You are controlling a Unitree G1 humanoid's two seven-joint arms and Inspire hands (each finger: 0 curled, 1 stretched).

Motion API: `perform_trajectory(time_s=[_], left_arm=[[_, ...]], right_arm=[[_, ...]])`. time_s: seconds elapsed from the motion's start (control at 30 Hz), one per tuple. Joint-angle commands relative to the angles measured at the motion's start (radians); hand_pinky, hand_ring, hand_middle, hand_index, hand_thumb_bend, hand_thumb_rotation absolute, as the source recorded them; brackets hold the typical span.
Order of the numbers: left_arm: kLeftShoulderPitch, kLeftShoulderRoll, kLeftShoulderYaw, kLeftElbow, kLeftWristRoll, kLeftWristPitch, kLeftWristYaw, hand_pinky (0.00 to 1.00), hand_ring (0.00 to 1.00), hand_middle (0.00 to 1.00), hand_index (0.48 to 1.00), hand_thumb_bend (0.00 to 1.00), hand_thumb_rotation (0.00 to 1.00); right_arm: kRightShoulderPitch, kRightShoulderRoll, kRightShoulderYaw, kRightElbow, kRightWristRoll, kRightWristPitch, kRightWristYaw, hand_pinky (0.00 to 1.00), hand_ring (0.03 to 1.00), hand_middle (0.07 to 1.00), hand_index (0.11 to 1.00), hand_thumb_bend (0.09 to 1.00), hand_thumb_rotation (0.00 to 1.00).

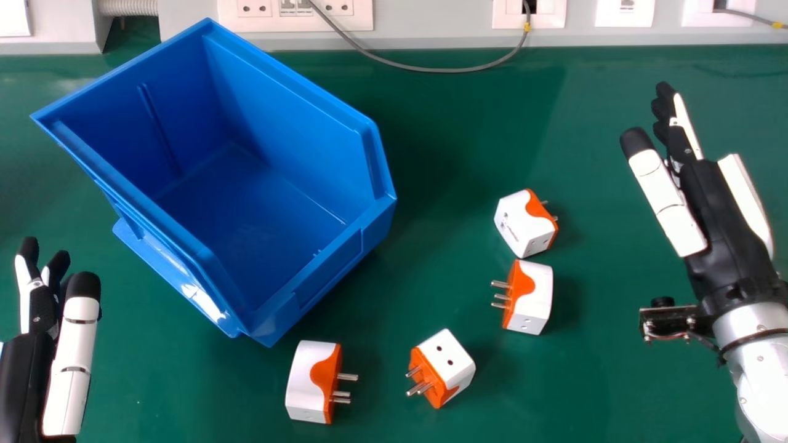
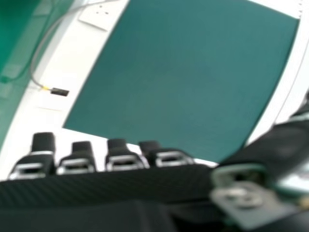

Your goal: Pick all objects and put in blue box

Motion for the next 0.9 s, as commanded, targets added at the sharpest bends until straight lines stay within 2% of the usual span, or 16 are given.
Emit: perform_trajectory(time_s=[0.0,0.03,0.13,0.37,0.5,0.73,0.87], left_arm=[[0.013,-0.001,-0.002,-0.036,0.016,-0.009,0.014,0.90,0.98,1.00,1.000,0.51,1.00],[0.018,-0.003,-0.005,-0.046,0.023,-0.003,0.015,0.90,0.98,1.00,1.000,0.51,1.00],[0.028,-0.002,-0.011,-0.062,0.031,0.007,0.014,0.90,0.98,1.00,1.000,0.50,1.00],[0.034,0.018,-0.010,-0.056,0.039,0.014,0.000,0.90,0.98,1.00,1.000,0.49,1.00],[0.038,0.019,-0.013,-0.072,0.045,0.029,-0.003,0.89,0.98,1.00,1.000,0.49,1.00],[0.027,0.018,-0.009,-0.079,0.044,0.056,-0.002,0.89,0.97,1.00,1.000,0.49,1.00],[-0.004,0.018,-0.008,-0.076,0.041,0.080,0.006,0.89,0.97,1.00,1.000,0.49,1.00]], right_arm=[[-0.006,-0.017,-0.014,-0.036,0.000,-0.004,0.000,0.93,1.000,1.000,1.000,0.446,1.00],[-0.007,-0.020,-0.015,-0.033,0.001,-0.005,0.000,0.93,1.000,1.000,1.000,0.446,1.00],[-0.007,-0.024,-0.016,-0.030,0.004,-0.005,0.001,0.93,1.000,1.000,1.000,0.448,1.00],[-0.007,-0.026,-0.016,-0.034,0.005,0.000,0.004,0.93,1.000,1.000,1.000,0.451,1.00],[-0.004,-0.027,-0.017,-0.040,0.004,0.006,0.006,0.93,1.000,1.000,1.000,0.452,1.00],[-0.009,-0.029,0.004,-0.055,-0.031,0.036,0.005,0.91,0.995,1.000,1.000,0.456,1.00],[-0.026,-0.035,0.027,-0.053,-0.062,0.059,0.011,0.90,0.986,0.999,1.000,0.483,1.00]])
